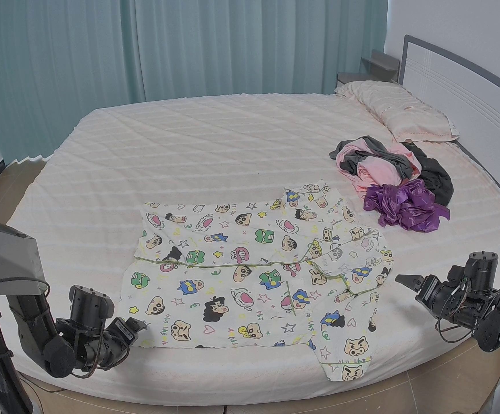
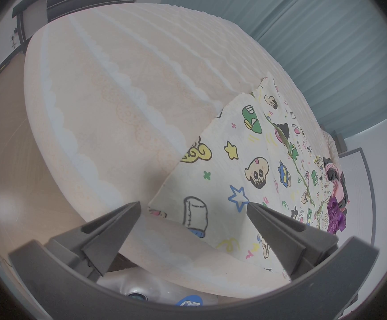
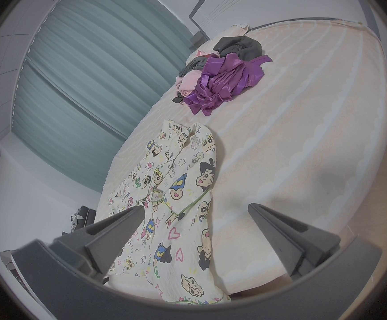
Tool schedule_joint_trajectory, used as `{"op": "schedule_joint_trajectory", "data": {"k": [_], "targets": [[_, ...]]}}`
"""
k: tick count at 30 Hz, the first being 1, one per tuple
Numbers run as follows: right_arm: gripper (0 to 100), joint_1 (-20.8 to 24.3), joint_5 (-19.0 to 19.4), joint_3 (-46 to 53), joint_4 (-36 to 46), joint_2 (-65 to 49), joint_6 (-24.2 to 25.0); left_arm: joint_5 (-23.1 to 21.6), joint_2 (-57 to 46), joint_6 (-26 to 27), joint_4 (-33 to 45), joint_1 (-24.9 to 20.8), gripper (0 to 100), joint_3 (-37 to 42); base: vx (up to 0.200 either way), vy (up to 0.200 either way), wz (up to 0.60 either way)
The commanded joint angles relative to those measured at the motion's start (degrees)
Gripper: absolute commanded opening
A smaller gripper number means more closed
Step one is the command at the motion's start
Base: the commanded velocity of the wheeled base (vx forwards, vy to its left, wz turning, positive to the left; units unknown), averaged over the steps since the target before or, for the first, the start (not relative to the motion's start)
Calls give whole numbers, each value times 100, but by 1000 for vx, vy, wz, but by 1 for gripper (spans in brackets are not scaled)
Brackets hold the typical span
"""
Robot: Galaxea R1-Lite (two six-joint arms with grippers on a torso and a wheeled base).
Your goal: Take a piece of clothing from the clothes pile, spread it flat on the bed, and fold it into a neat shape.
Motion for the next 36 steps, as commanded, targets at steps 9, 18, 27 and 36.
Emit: {"op": "schedule_joint_trajectory", "data": {"k": [9,18,27,36], "targets": [[100,6,4,1,-1,31,3,4,-298,-33,0,-5,100,-20,0,0,0],[100,67,12,27,-1,66,-6,30,-272,-41,-9,83,0,50,0,0,0],[100,551,250,45,-1,453,3,-5,-518,-59,-53,162,0,-20,0,0,0],[100,1113,144,-693,87,1384,-129,21,-799,-59,-492,180,0,164,0,0,0]]}}
